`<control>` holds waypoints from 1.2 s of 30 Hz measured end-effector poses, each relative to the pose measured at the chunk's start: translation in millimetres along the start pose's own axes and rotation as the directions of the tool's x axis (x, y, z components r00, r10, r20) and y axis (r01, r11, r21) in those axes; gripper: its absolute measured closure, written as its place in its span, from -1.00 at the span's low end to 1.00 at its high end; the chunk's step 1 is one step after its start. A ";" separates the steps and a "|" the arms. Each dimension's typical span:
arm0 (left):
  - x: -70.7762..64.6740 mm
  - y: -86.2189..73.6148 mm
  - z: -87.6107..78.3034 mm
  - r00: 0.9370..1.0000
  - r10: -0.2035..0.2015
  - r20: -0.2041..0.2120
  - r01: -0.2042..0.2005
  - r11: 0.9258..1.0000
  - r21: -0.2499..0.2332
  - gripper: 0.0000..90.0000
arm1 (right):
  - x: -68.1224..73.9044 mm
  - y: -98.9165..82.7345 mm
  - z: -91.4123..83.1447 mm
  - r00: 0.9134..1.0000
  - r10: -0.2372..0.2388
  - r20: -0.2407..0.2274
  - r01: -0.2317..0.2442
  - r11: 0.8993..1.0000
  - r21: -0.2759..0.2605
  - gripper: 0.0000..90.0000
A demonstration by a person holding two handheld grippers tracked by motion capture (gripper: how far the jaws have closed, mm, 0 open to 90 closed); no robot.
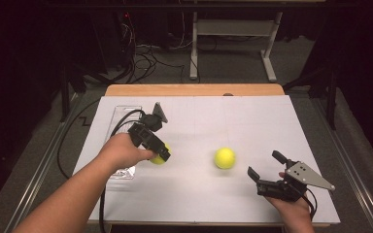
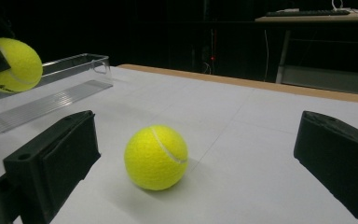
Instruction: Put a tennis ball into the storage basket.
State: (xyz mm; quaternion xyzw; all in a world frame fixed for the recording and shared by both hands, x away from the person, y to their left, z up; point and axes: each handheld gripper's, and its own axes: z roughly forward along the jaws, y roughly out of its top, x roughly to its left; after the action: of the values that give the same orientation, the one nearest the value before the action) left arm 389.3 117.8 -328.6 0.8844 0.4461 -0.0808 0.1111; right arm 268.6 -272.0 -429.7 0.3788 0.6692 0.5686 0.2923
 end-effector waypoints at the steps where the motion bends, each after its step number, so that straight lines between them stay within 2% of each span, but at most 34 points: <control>1: 1.7 0.3 -0.7 1.000 -0.005 -0.003 0.005 1.000 -0.001 -0.41 | 0.1 0.1 -0.2 1.000 -0.002 0.001 0.002 1.000 -0.001 -1.00; 12: 21.8 -4.8 -10.4 0.998 -0.066 -0.007 0.066 0.998 -0.020 -0.41 | -0.7 -0.2 -0.2 1.000 0.001 0.002 -0.001 1.000 0.001 -1.00; 25: 38.0 -13.9 -17.8 0.995 -0.100 -0.012 0.100 0.995 -0.019 -0.41 | -1.1 0.7 -1.8 1.000 0.002 0.005 -0.002 1.000 -0.006 -1.00; 36: 63.6 -30.0 -23.8 0.985 -0.171 -0.008 0.171 0.984 -0.042 -0.41 | -1.1 0.2 -1.6 1.000 0.000 0.006 0.000 1.000 -0.004 -1.00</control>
State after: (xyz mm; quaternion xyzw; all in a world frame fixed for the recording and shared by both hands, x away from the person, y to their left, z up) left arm 403.6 190.6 -324.8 0.8409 0.5225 -0.0754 0.1194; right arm 267.9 -273.8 -429.2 0.3798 0.6672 0.5689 0.2949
